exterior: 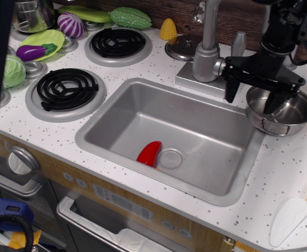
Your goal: Put pan in sink
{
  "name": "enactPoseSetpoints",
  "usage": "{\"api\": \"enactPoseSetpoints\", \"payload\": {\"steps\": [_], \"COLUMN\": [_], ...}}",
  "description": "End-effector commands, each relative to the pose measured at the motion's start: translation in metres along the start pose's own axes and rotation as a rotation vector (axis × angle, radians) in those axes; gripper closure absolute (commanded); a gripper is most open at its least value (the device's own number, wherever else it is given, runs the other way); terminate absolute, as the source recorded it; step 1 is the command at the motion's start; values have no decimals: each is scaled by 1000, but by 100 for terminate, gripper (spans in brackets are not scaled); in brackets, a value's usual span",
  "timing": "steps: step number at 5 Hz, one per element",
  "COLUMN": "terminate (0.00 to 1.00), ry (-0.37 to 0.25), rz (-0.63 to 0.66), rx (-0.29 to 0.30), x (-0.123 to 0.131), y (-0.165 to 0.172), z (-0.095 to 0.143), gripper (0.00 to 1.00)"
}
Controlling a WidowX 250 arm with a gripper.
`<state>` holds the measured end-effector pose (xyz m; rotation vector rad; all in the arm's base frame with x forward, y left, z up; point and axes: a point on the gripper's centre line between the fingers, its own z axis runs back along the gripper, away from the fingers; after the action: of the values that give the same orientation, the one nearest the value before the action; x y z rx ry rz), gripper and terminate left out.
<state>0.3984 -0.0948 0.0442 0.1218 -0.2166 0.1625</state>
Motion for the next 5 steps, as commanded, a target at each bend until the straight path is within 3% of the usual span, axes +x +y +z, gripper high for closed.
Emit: {"api": "enactPoseSetpoints", "payload": {"steps": [1,3,4,5], "terminate": [0,0,0,0], "ry": [-94,-105,-84,-71], "rz": [47,55,63,59], "rx": [-41,-109,-106,-105], "x": [20,14,17,16], "y": [-2,12,14,12], "z": [-2,-21,-16,-11], "gripper": [0,0,100,100]}}
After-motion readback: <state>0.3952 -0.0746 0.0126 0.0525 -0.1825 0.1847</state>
